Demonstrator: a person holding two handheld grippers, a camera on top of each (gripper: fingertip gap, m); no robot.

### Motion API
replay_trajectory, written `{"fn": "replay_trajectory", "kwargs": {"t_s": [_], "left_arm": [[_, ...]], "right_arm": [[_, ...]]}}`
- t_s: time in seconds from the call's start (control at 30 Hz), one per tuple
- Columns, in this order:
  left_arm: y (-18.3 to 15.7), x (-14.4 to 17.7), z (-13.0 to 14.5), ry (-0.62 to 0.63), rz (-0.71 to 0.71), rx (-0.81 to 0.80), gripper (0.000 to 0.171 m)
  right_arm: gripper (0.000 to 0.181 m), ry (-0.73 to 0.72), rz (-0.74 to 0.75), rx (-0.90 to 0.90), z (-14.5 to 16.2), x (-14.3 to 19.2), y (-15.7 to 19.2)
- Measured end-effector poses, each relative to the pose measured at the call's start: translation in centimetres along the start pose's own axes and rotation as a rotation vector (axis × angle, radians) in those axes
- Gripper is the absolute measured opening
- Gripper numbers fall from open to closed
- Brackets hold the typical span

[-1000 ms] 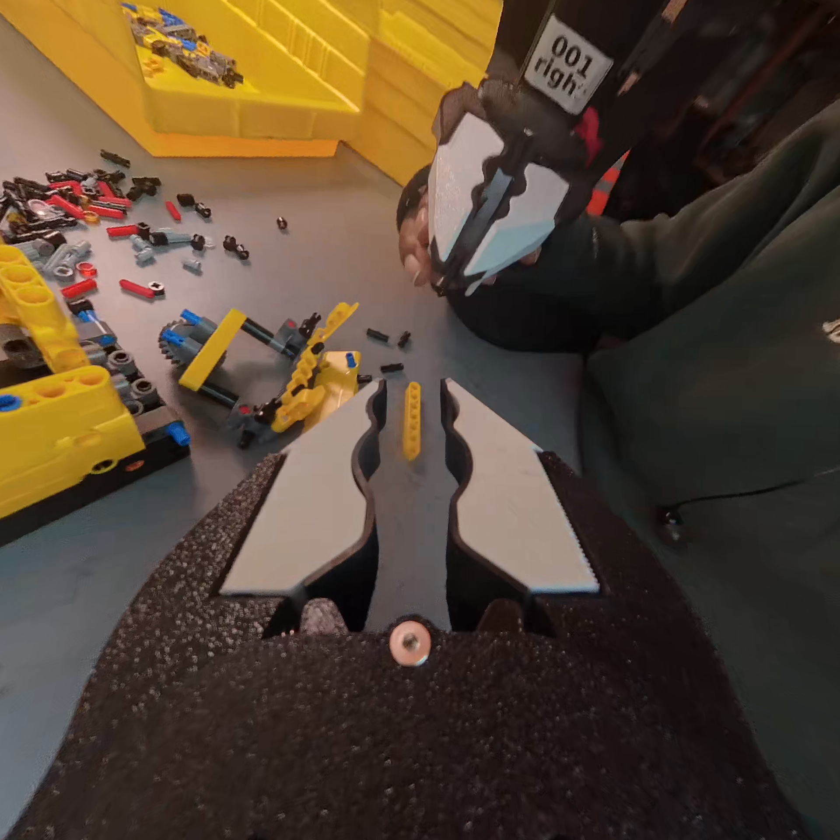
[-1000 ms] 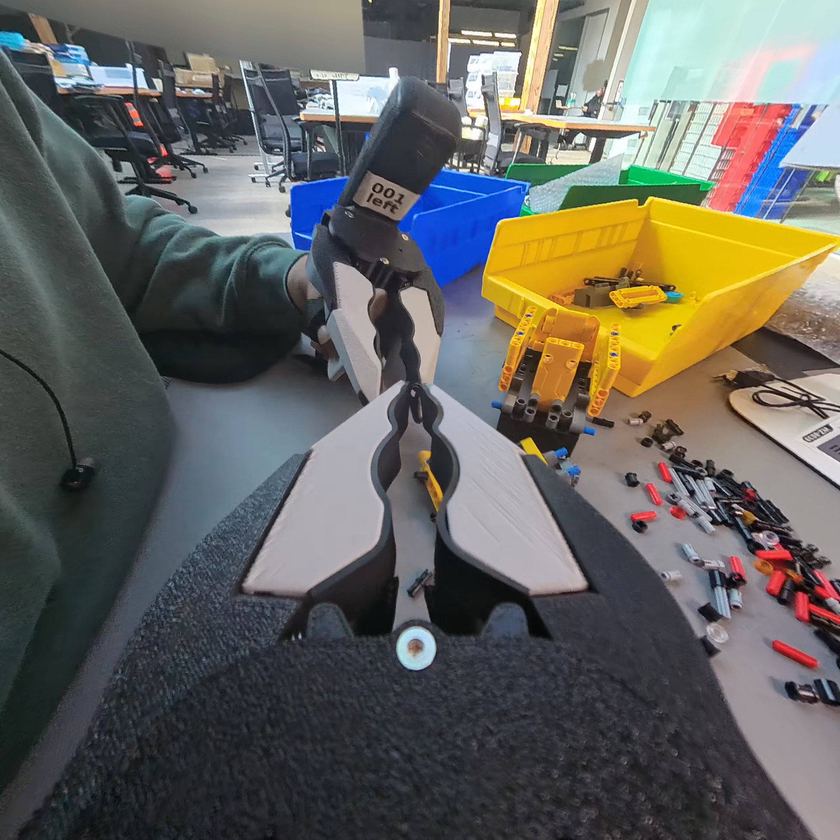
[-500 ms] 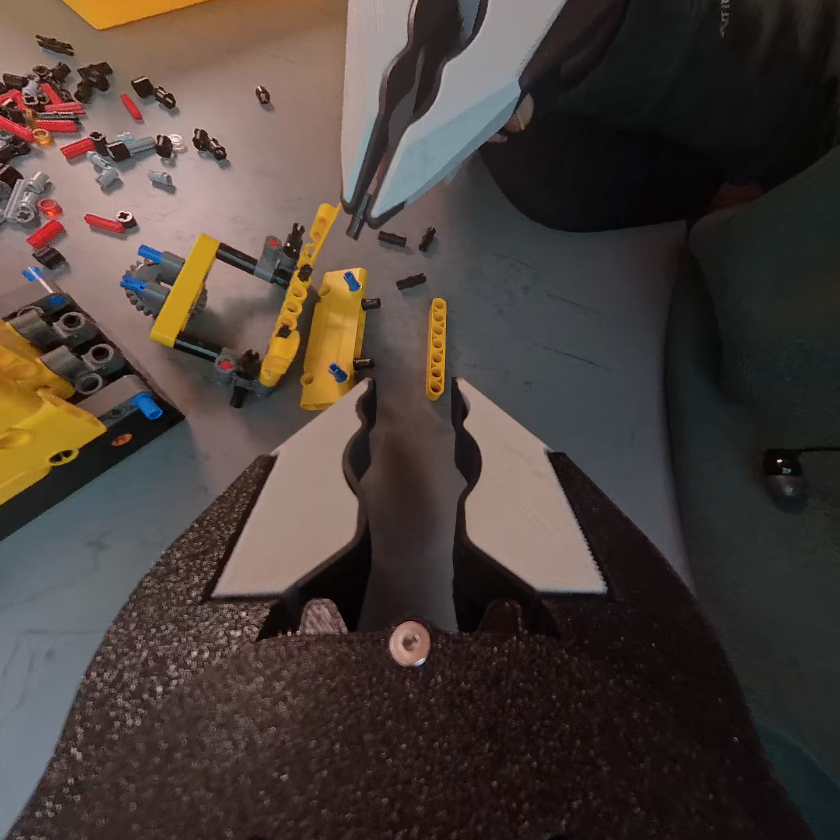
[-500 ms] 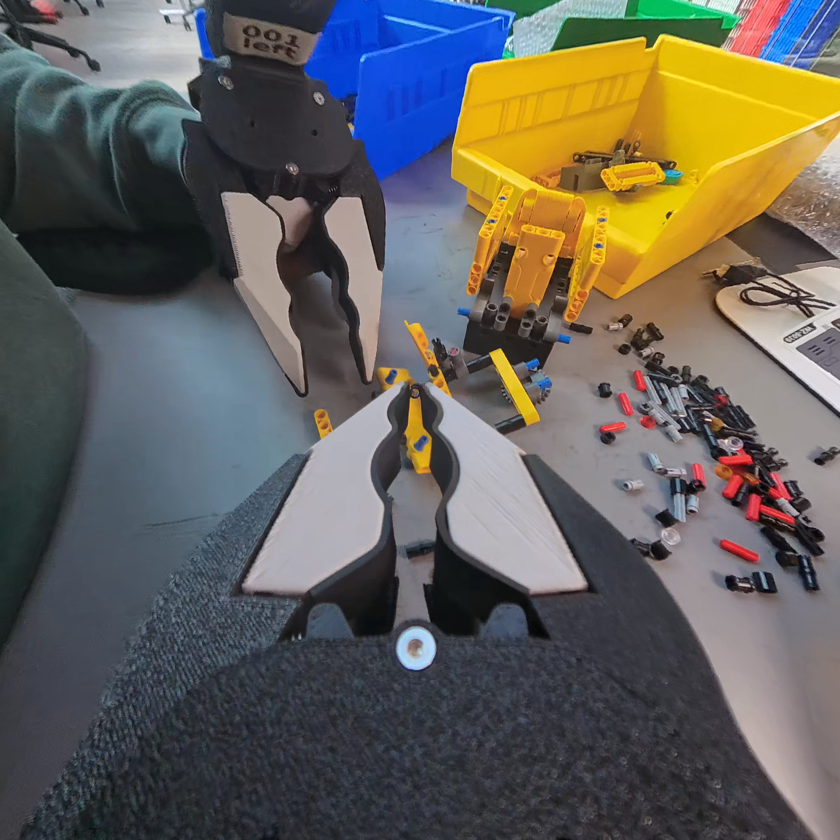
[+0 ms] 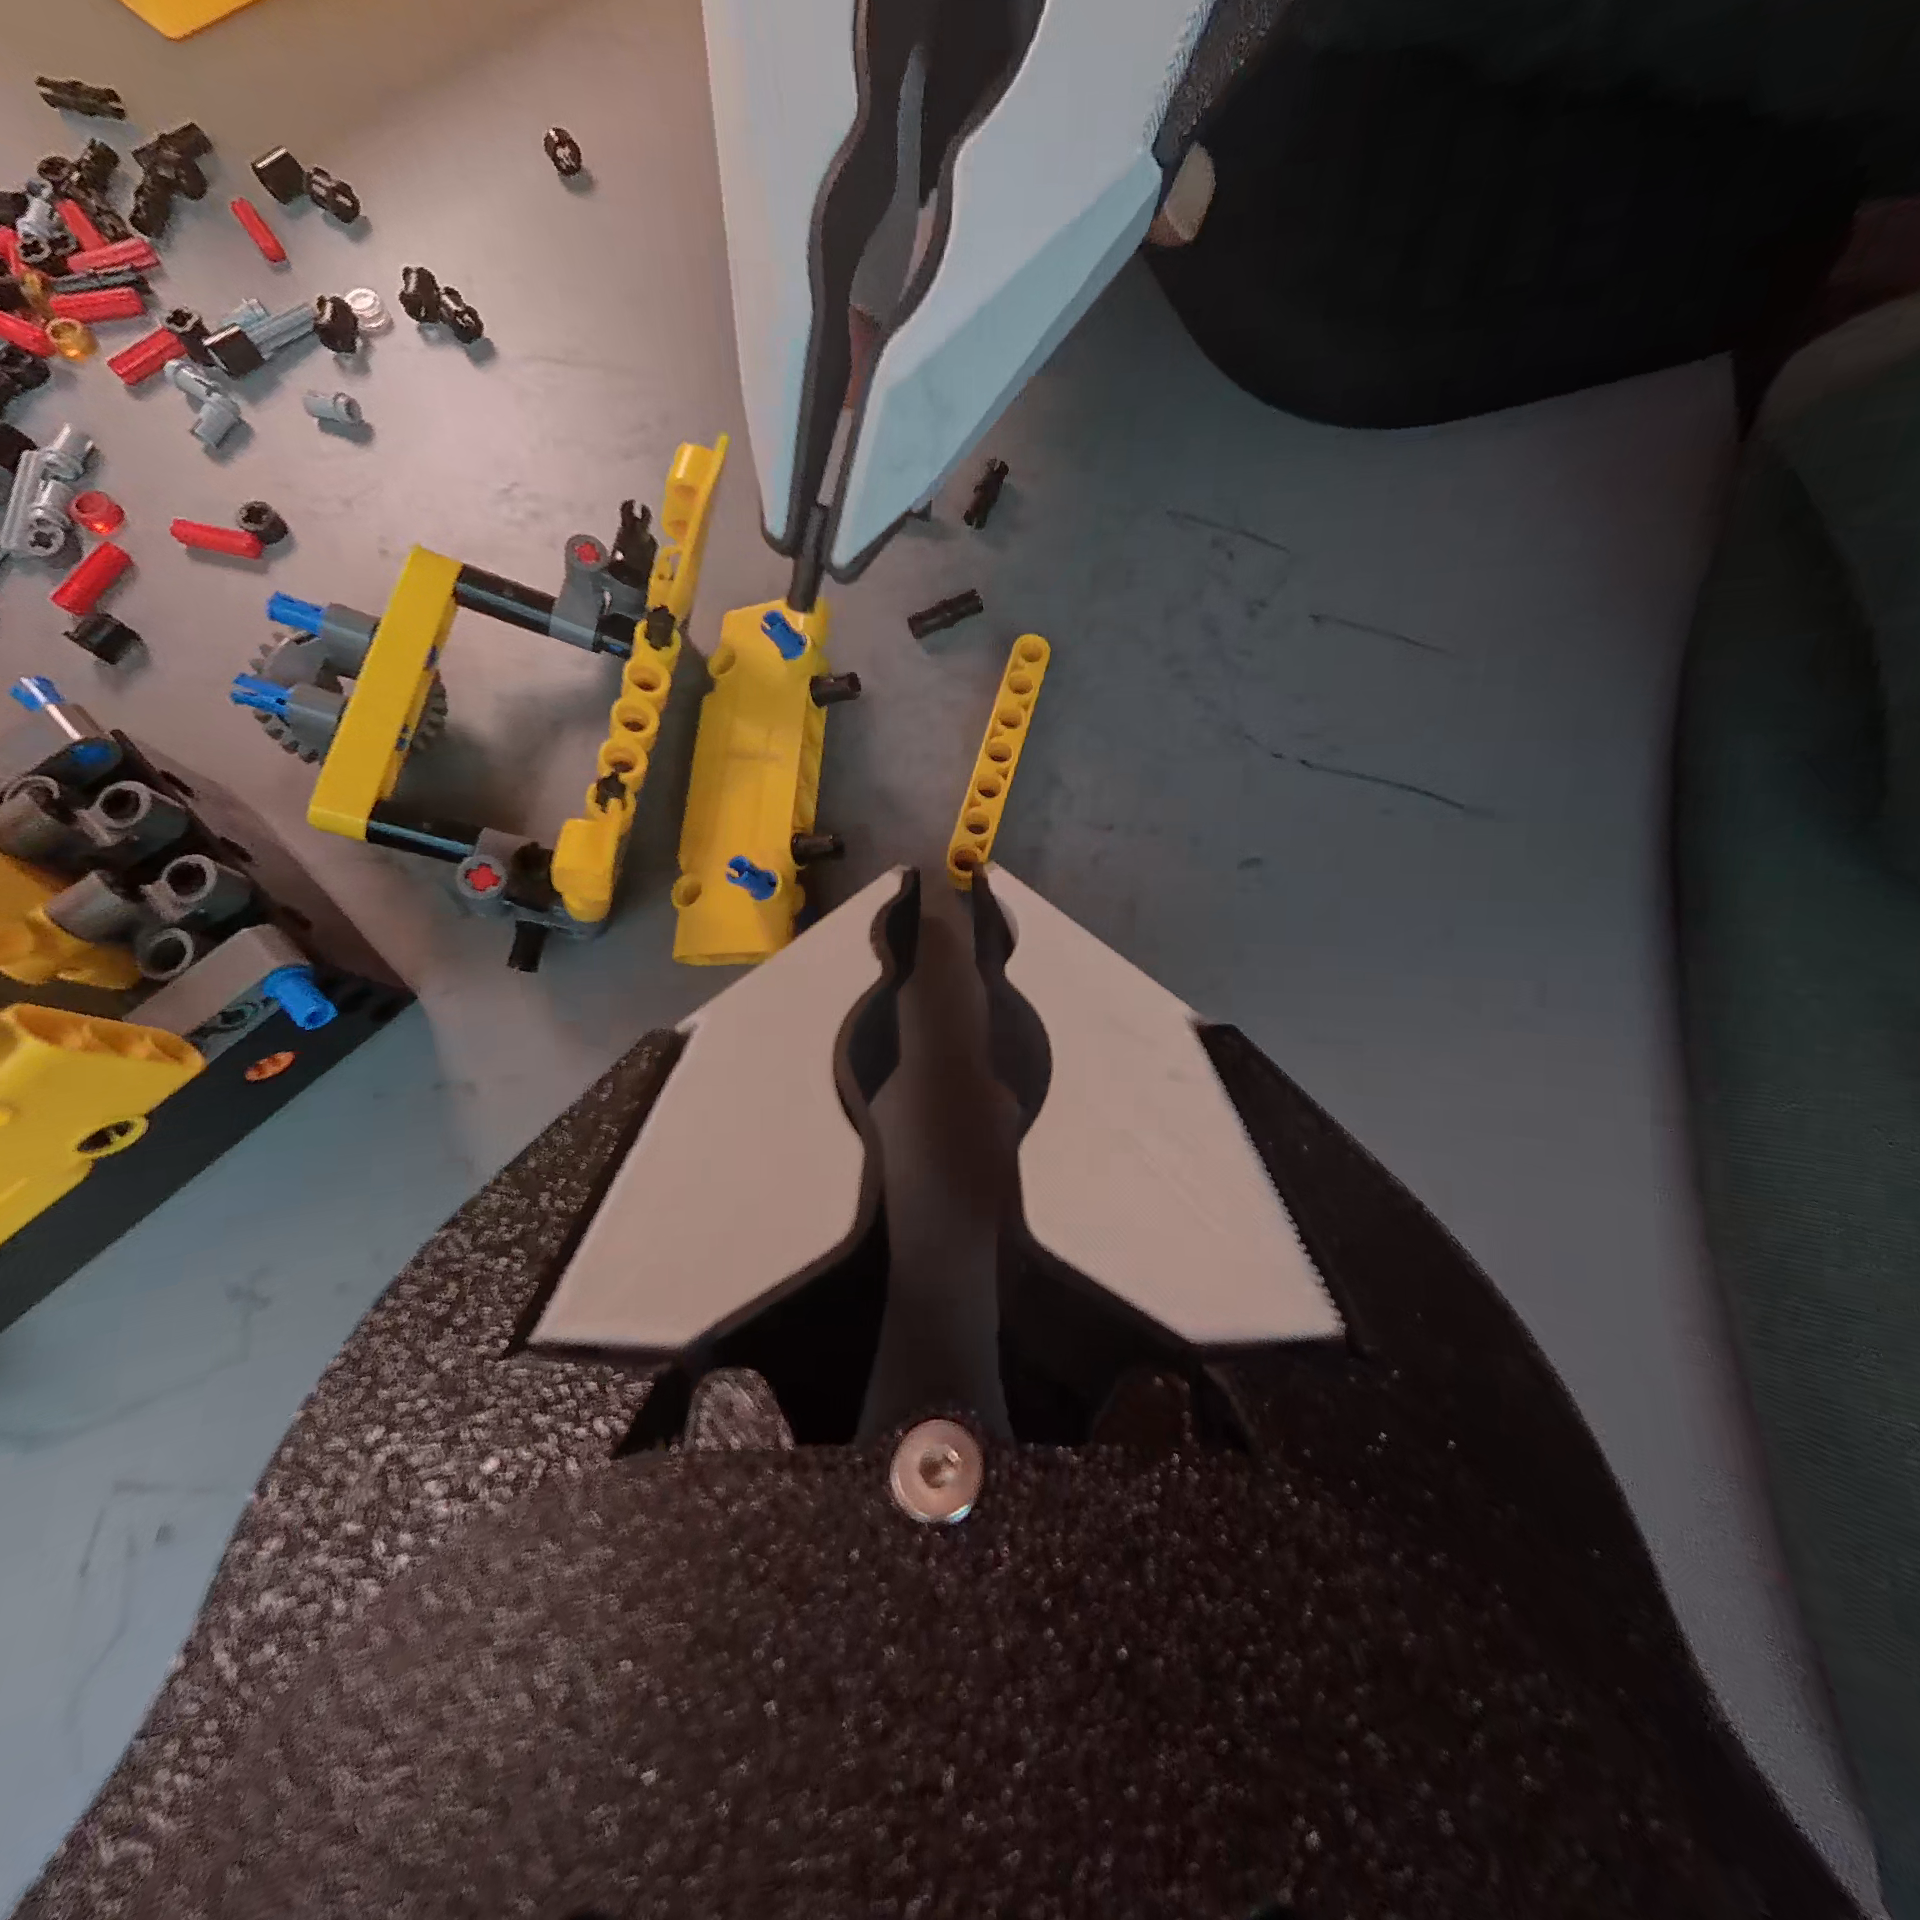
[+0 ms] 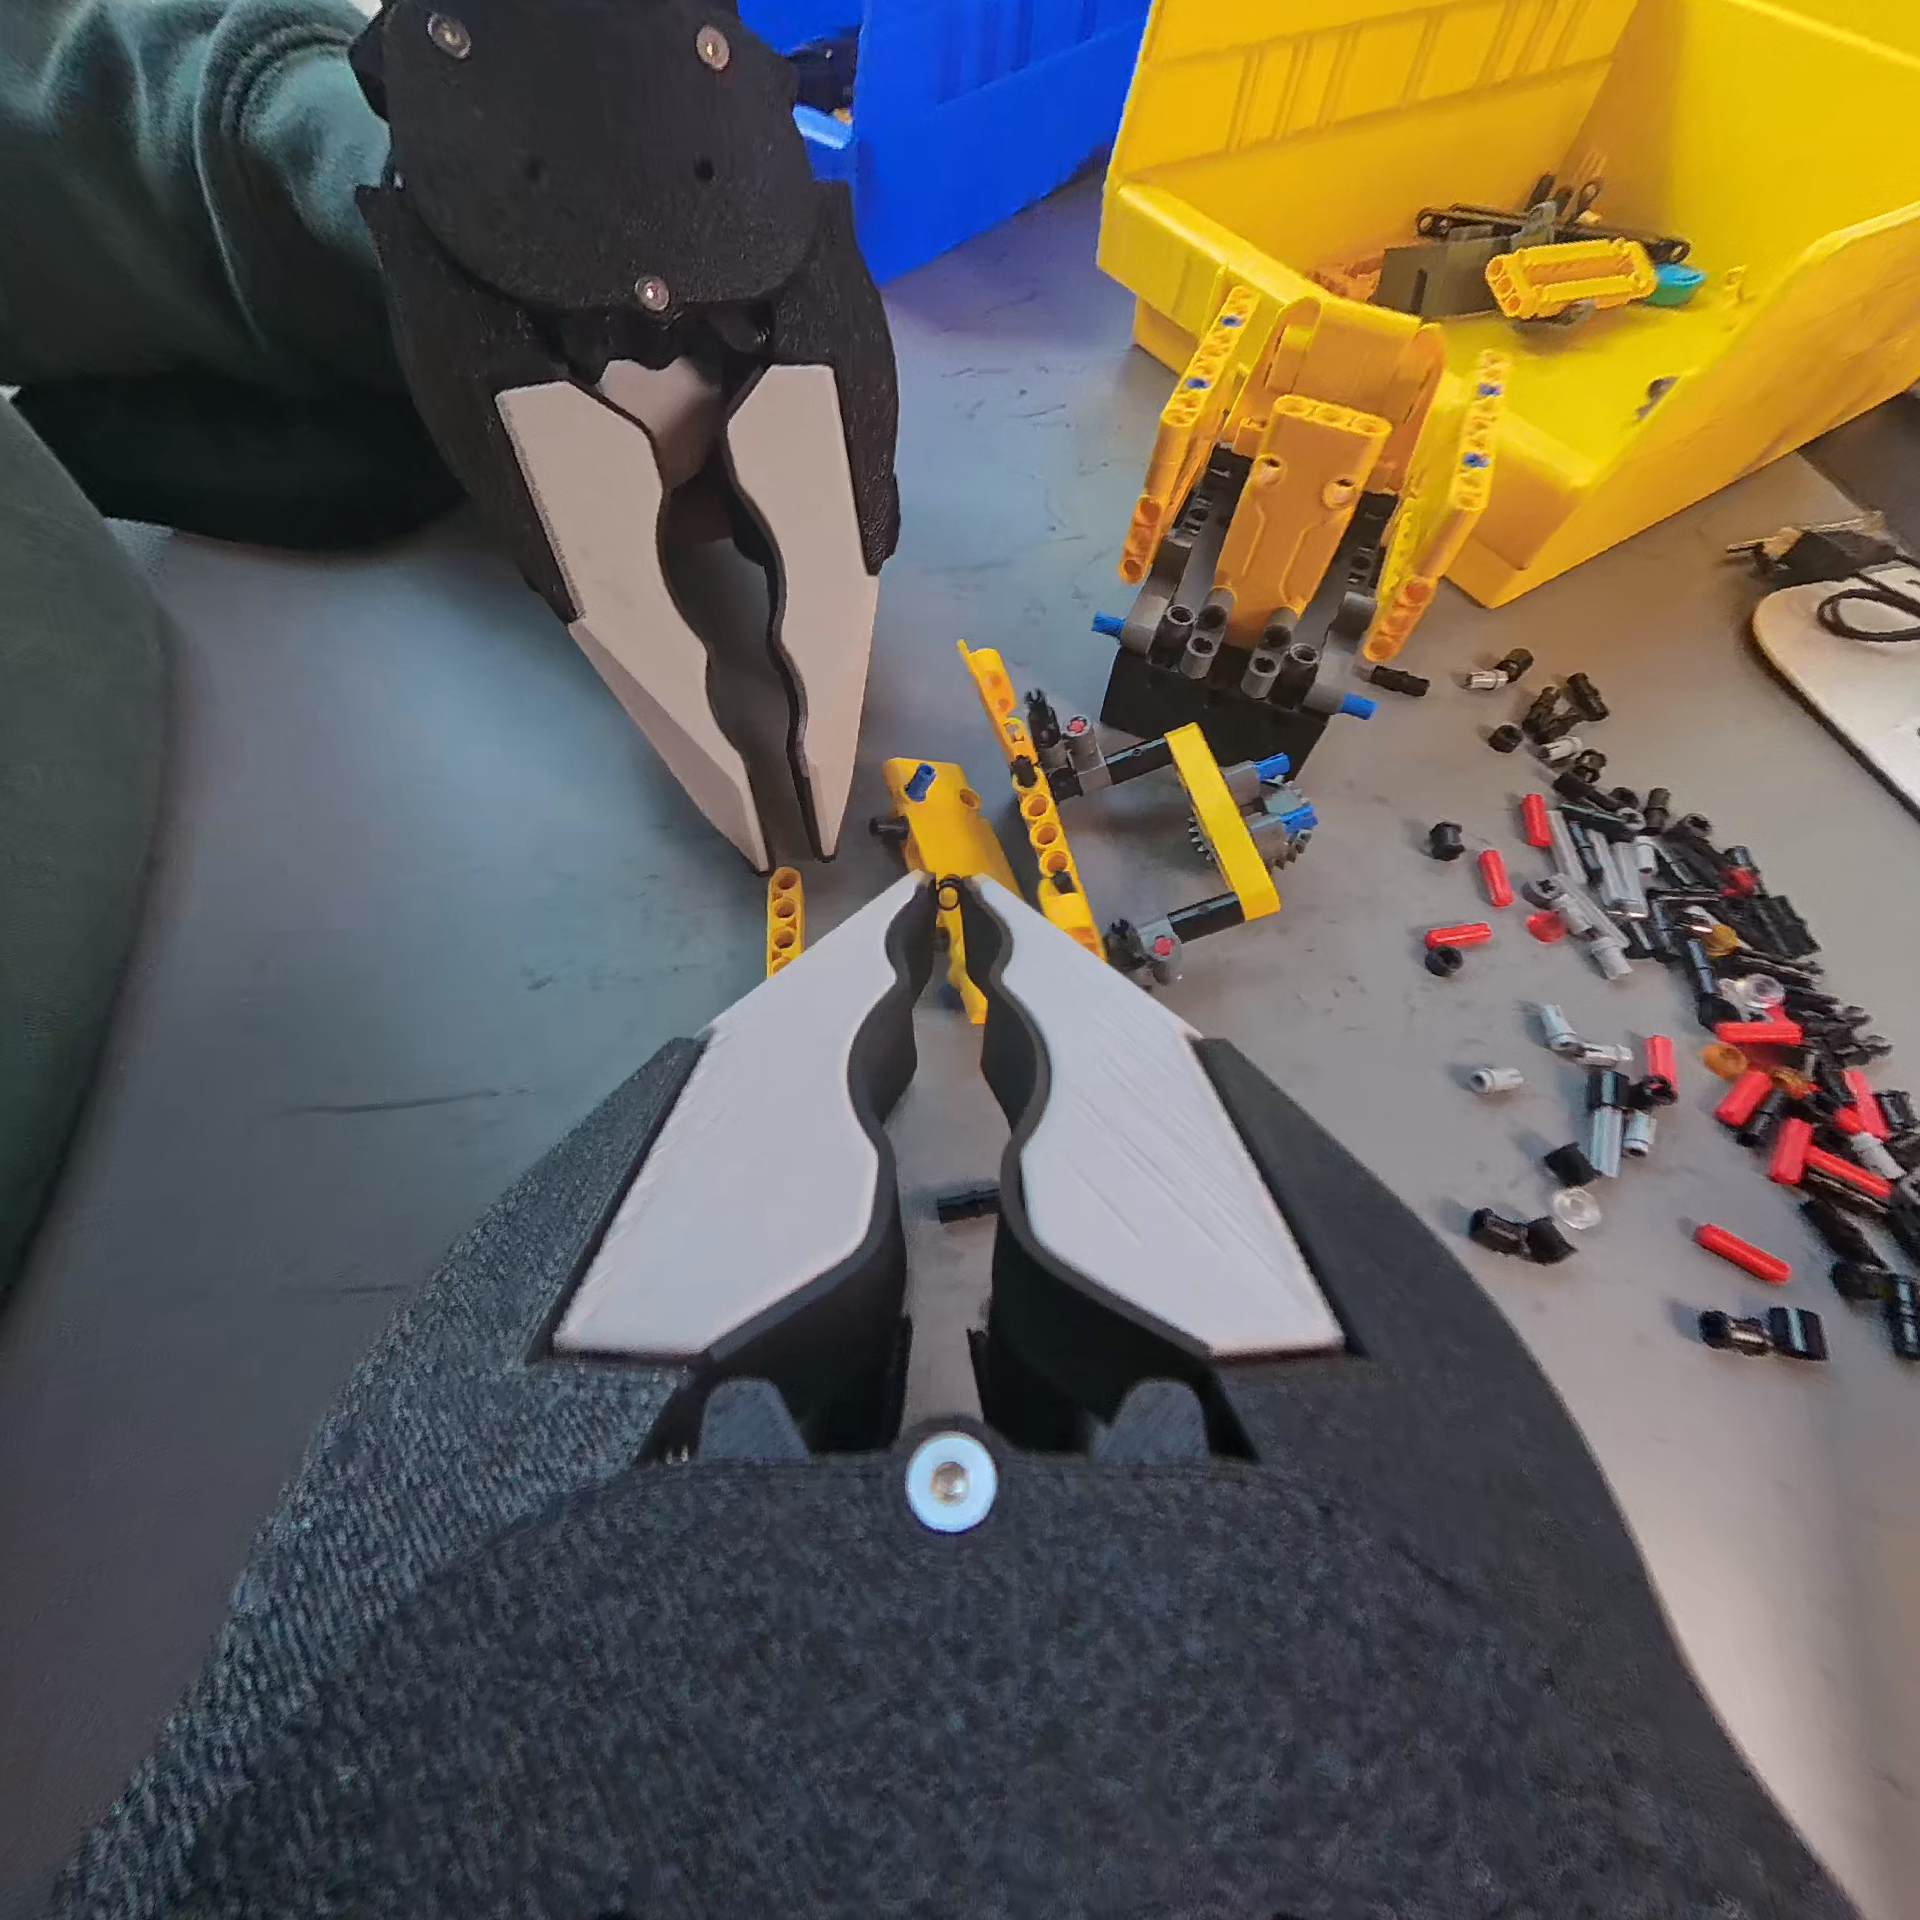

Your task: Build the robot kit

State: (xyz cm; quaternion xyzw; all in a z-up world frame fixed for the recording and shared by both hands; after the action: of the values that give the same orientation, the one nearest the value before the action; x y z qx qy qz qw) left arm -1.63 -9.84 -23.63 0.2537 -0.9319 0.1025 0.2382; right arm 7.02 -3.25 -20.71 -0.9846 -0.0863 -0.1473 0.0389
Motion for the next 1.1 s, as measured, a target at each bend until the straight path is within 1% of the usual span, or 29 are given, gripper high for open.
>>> {"fn": "replay_trajectory", "kwargs": {"t_s": [0.13, 0.2, 0.4, 0.57, 0.67, 0.77, 1.1], "left_arm": [[-0.2, -0.1, 0.0, 0.005, -0.001, -0.024, 0.000], [-0.2, -0.1, 0.0, 0.006, -0.001, -0.027, 0.000], [-0.3, 0.2, -0.2, -0.022, 0.036, -0.067, 0.020], [-0.8, -0.5, -0.3, 0.002, 0.085, -0.122, 0.022], [-0.9, -1.0, 0.0, 0.038, 0.077, -0.150, 0.017], [-1.4, -1.1, -0.1, 0.038, 0.068, -0.157, 0.009], [-1.7, -1.1, 0.0, 0.038, 0.041, -0.138, 0.008]], "right_arm": [[0.003, 0.116, -0.095, -0.027, 0.9, -0.4, 1.2], [0.003, 0.166, -0.129, -0.039, 1.1, -0.6, 1.7], [0.003, 0.272, -0.179, -0.055, 0.8, 0.0, 2.8], [0.003, 0.355, -0.177, -0.046, 0.8, 0.4, 3.5], [0.003, 0.401, -0.190, -0.045, 1.0, 0.3, 4.0], [0.003, 0.427, -0.193, -0.046, 1.0, 0.0, 4.1], [0.003, 0.527, -0.188, 0.001, 0.7, -0.8, 4.1]]}}
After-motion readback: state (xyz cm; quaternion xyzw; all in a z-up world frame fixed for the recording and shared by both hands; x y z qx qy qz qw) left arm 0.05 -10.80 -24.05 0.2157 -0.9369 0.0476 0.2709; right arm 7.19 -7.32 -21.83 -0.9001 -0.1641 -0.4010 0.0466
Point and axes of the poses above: each gripper's, where its closed fingertips meet, x back along the fingers, z out of its underside, y = z × x across the jaws, the point moved 5 cm from there along x, back along the fingers, and after that the axes turned 12 degrees about -y, right-handed, at the moved point
